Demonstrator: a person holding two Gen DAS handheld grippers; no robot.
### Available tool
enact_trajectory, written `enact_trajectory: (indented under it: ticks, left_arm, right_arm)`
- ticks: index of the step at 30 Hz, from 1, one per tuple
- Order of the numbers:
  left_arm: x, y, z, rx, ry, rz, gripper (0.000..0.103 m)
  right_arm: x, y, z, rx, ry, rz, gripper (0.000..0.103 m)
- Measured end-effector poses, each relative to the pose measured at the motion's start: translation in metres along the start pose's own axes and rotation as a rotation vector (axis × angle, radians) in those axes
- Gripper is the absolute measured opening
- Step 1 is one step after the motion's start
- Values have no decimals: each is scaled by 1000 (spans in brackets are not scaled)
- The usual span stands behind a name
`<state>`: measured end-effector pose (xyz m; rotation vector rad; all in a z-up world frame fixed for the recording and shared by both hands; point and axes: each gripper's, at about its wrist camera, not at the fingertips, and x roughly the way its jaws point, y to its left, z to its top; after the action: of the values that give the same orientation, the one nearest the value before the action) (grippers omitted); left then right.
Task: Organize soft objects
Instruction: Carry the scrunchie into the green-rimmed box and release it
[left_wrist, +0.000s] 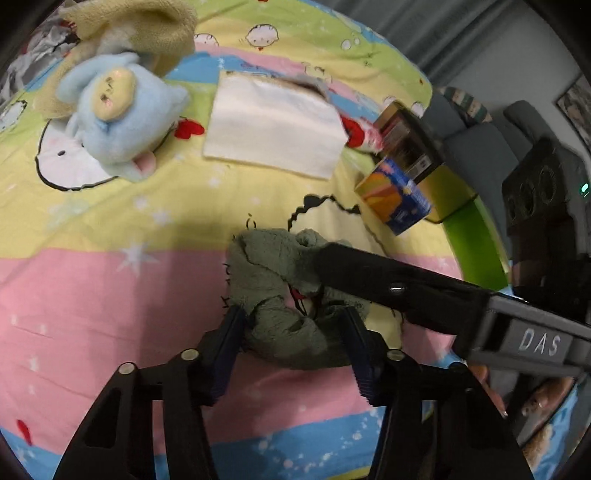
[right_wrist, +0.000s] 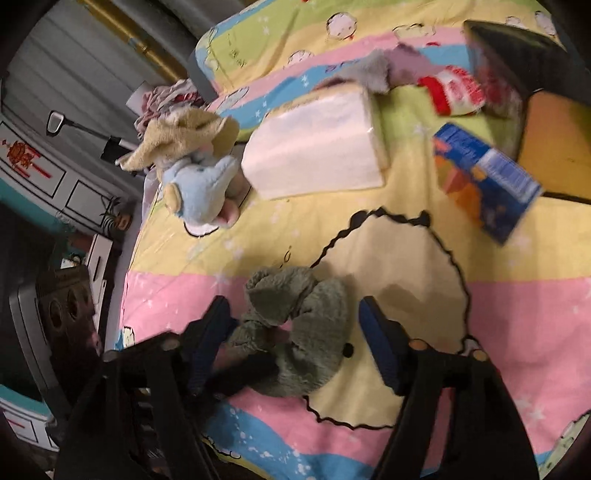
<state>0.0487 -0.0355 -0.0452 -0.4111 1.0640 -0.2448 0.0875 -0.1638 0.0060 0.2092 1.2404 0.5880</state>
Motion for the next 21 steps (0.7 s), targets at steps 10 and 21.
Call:
enact_trajectory:
  ticks: [10,21]
  left_arm:
    - [-1,-14,-3,91,-81,41,31]
    - [-39,-87,13,278,-301,23,31]
  right_arm:
    - [20,6,-4,2,49,70,36]
    - [-68,2,8,-23,-196,92,36]
